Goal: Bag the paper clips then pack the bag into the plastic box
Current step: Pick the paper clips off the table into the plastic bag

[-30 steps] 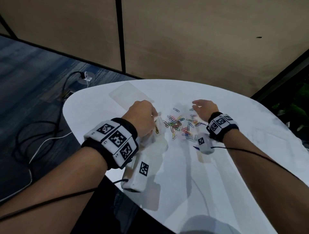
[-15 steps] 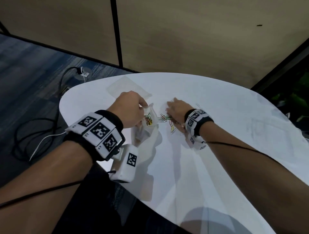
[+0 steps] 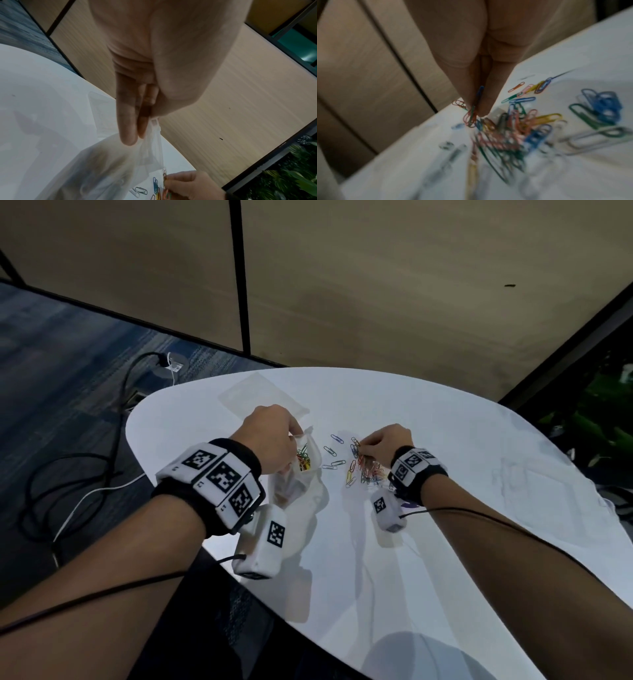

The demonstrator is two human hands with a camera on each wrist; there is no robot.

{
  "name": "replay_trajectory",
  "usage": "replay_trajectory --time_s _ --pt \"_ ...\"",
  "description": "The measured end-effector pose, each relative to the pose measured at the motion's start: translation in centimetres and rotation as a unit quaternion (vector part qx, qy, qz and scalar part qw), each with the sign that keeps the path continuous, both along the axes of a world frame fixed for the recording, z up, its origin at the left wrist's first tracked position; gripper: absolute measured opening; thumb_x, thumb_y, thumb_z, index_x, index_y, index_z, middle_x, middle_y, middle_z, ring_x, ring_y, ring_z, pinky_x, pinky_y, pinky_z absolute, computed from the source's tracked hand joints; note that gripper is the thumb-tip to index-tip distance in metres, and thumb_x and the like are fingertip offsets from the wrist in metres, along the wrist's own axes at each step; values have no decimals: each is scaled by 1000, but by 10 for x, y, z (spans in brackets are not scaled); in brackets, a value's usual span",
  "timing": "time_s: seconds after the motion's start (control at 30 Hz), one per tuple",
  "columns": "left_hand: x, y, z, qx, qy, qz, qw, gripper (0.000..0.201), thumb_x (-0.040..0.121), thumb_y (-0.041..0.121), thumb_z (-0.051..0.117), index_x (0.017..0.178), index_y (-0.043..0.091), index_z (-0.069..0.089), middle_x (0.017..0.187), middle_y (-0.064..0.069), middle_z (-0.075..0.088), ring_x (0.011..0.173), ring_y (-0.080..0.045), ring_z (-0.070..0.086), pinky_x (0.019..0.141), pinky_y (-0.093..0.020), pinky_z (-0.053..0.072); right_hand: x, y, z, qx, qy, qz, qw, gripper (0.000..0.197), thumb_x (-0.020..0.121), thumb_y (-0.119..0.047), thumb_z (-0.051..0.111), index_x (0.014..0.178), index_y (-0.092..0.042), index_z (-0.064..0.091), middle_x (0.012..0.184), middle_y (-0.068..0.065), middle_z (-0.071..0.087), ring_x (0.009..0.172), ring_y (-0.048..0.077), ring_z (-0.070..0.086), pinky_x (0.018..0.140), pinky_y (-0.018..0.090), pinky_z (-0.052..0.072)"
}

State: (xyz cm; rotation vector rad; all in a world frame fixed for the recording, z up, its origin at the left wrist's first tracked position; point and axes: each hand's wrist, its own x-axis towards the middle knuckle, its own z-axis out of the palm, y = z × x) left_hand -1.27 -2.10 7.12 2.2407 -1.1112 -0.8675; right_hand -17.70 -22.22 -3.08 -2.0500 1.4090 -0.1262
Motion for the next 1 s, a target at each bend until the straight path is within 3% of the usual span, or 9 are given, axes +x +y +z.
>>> replay_trajectory --time_s 0.07,0.17,0.3,0.4,0.53,0.7,0.77,0.9,1.0 --pt "0 -1 -1 -2 -3 1 1000 31 93 5 53 117 12 71 112 -19 70 96 -35 72 90 -44 61 -6 1 11 103 -121 -73 985 8 75 -9 81 83 -8 79 84 9 77 79 21 74 84 31 59" --pt "0 -1 -1 -1 -3 -1 1000 31 93 6 53 117 12 71 114 -19 68 99 -36 71 91 -44 60 -2 21 40 250 -316 -95 910 9 80 2 74 89 4 74 87 19 74 76 26 72 77 27 60" --pt "-2 -3 -2 -1 -7 -2 1000 28 93 9 56 112 13 75 108 -15 73 94 -32 73 87 -42 62 17 68 73 316 -385 -36 866 9 82 5 69 91 5 71 77 11 74 70 17 72 68 19 57" --pt "-3 -4 -2 -1 1 11 1000 27 93 8 57 114 14 73 107 -14 73 90 -31 74 85 -42 63 30 95 72 263 -355 7 897 7 80 4 73 87 1 74 74 9 73 67 15 70 69 22 58" --pt "-4 -4 -3 -6 11 10 1000 31 92 4 56 117 11 72 107 -15 73 95 -32 73 88 -42 61 37 112 63 76 -237 81 965 6 76 -5 75 78 -9 78 71 7 75 65 18 72 72 31 62" --pt "-2 -2 -2 -17 10 1 1000 28 90 1 54 104 10 77 87 -15 76 82 -32 75 83 -43 63 41 112 77 -48 -108 273 955 20 86 -12 58 82 -16 77 77 -1 74 71 14 65 72 26 51" --pt "0 -1 -3 -21 13 10 1000 30 93 2 52 111 10 75 94 -16 75 82 -32 75 84 -43 63 35 100 81 4 -159 252 955 20 90 -11 59 95 -18 77 89 0 76 81 12 69 78 19 53" --pt "5 1 -7 -24 16 21 999 34 92 1 52 120 8 70 109 -19 72 95 -35 73 89 -43 61 16 48 66 113 -301 85 943 19 95 -5 57 103 -11 73 98 13 74 90 25 70 85 35 59" --pt "9 2 -10 -24 15 24 999 32 92 3 55 119 11 70 111 -19 71 98 -37 71 91 -43 60 -9 -14 24 -17 -40 7 999 31 98 -30 52 125 -22 64 130 5 64 117 24 60 105 35 45"
